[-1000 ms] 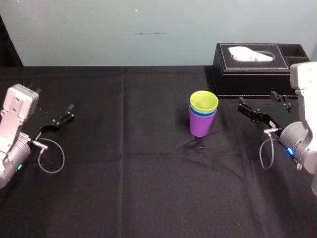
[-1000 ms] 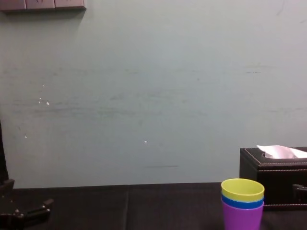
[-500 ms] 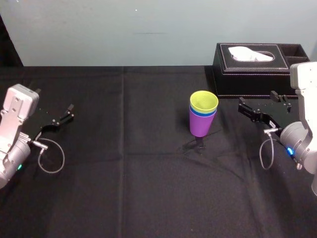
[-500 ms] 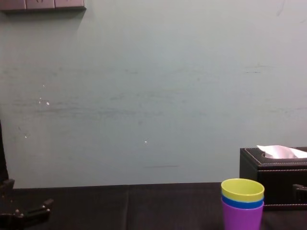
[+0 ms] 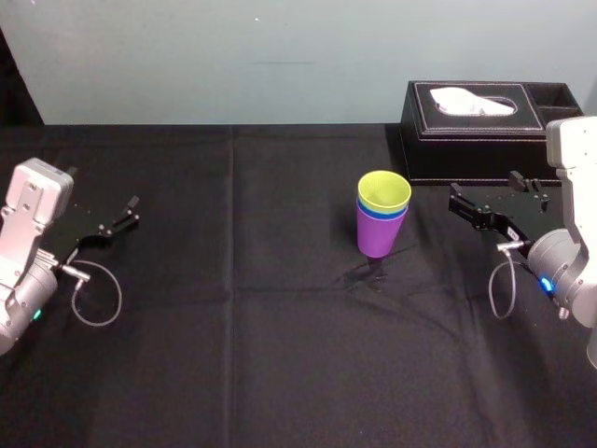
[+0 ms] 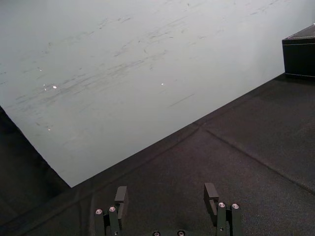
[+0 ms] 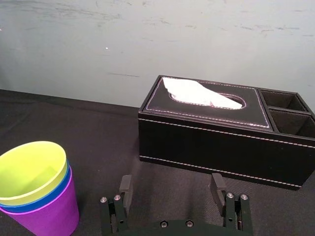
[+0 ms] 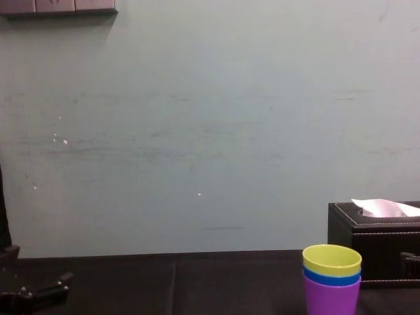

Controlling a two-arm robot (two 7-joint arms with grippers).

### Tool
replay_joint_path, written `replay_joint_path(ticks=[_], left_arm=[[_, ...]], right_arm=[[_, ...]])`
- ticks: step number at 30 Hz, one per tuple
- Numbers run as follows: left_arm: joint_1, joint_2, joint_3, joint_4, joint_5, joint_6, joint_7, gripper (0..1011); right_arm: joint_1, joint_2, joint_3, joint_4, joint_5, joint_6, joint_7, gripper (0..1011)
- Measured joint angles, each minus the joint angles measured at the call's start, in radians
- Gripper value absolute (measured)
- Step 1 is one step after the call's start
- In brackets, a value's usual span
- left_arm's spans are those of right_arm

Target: Stack the three plastic cups sequentially using one hand.

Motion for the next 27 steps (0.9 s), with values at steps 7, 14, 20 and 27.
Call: replay_joint_path(ticks=[7, 14, 20, 27], left_arm=[[0.000, 0.000, 0.000, 0.000, 0.000, 0.000, 0.000, 1011], [0.000, 0.000, 0.000, 0.000, 0.000, 0.000, 0.000, 1011], [0.000, 0.000, 0.000, 0.000, 0.000, 0.000, 0.000, 1011], [0.000, 0.000, 0.000, 0.000, 0.000, 0.000, 0.000, 1011]], right_arm=[[0.000, 0.000, 0.000, 0.000, 0.000, 0.000, 0.000, 1003], [0.000, 0.000, 0.000, 0.000, 0.000, 0.000, 0.000, 1003], [0.000, 0.000, 0.000, 0.000, 0.000, 0.000, 0.000, 1003], [0.000, 0.000, 0.000, 0.000, 0.000, 0.000, 0.000, 1003]])
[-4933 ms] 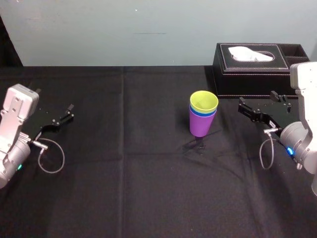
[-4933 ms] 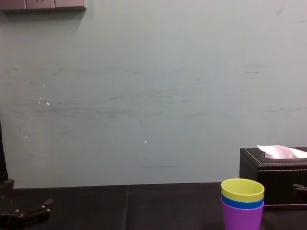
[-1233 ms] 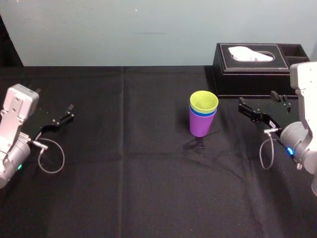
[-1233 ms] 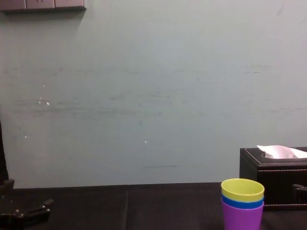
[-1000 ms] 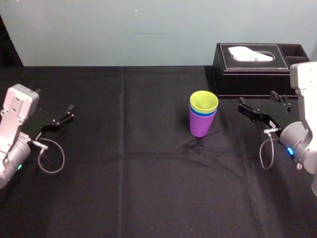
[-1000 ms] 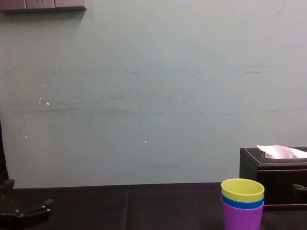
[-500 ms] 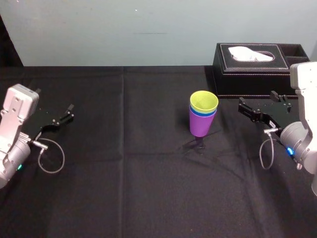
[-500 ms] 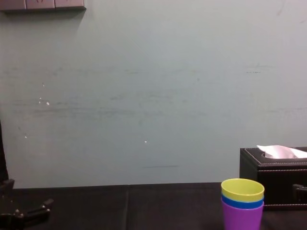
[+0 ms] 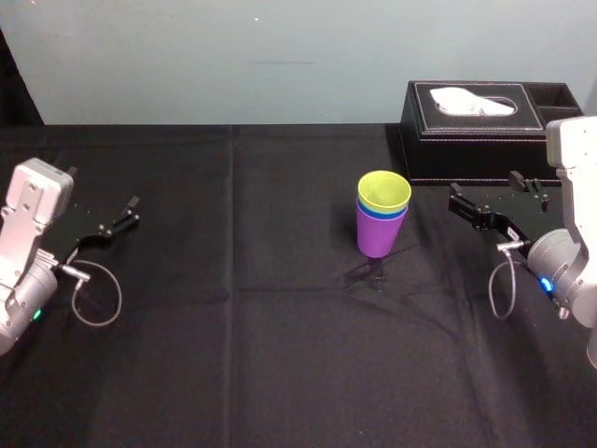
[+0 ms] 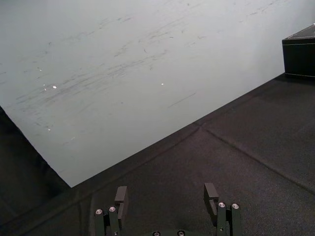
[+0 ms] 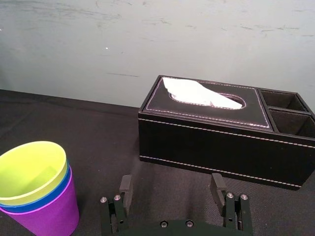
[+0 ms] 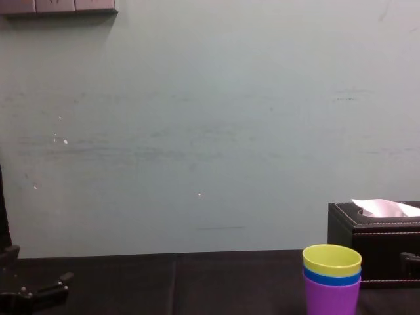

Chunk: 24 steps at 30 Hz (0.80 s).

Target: Stack the three plastic cups sequentially using one hand.

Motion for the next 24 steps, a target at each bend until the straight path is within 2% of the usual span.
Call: replay_joint_path(ticks=[24], left_arm=[[0.000, 0.000, 0.000, 0.000, 0.000, 0.000, 0.000, 1011]], right_arm=[[0.000, 0.000, 0.000, 0.000, 0.000, 0.000, 0.000, 1003]])
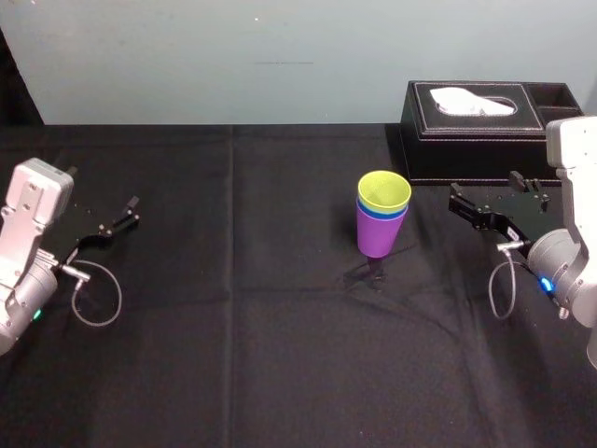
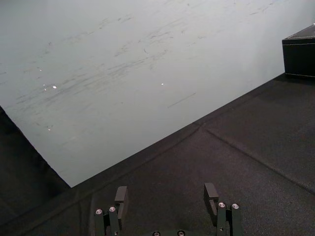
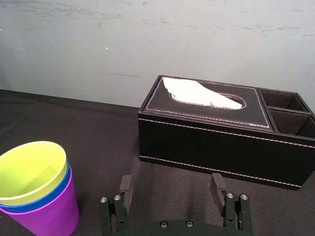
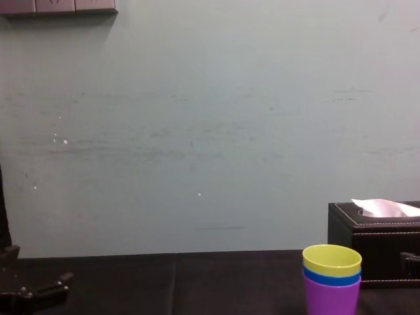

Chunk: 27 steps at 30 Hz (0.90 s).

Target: Stack the three plastic cups sequentially using one hand.

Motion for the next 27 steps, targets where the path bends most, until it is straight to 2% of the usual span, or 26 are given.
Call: replay_joint_path(ticks=[27], left_arm=[[0.000, 0.000, 0.000, 0.000, 0.000, 0.000, 0.000, 1011]], right_arm=[[0.000, 0.000, 0.000, 0.000, 0.000, 0.000, 0.000, 1003]])
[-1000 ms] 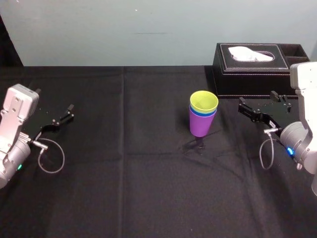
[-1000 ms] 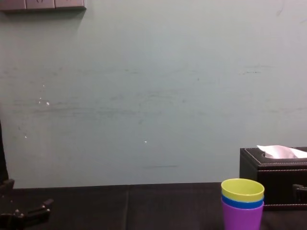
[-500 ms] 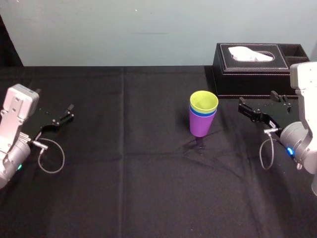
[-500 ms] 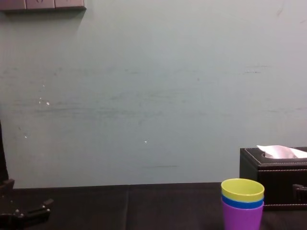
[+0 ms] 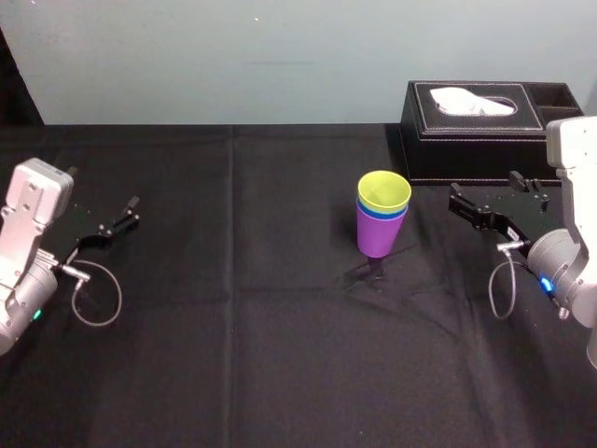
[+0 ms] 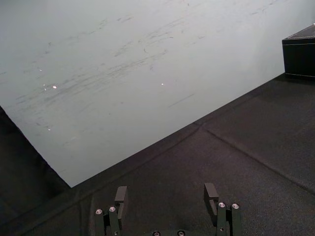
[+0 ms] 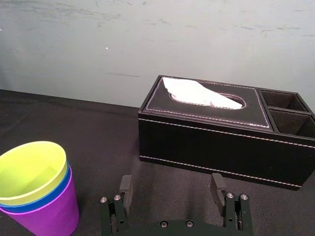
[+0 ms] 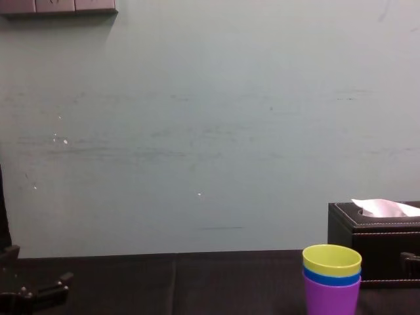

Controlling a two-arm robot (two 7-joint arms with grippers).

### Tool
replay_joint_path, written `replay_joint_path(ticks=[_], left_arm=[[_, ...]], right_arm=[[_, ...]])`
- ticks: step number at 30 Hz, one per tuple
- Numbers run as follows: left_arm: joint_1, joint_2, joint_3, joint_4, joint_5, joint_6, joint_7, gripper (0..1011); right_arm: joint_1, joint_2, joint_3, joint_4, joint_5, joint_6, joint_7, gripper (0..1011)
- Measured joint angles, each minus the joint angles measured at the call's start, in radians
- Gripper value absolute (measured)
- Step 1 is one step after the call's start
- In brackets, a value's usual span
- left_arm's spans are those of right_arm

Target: Stack the three plastic cups sequentially using one hand.

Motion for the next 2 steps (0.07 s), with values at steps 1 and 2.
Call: replay_joint_path(ticks=[1, 2], left_arm=[[0.000, 0.000, 0.000, 0.000, 0.000, 0.000, 0.000, 1011], [0.000, 0.000, 0.000, 0.000, 0.000, 0.000, 0.000, 1012]], right_arm=[[0.000, 0.000, 0.000, 0.000, 0.000, 0.000, 0.000, 1003], [0.000, 0.000, 0.000, 0.000, 0.000, 0.000, 0.000, 1003]])
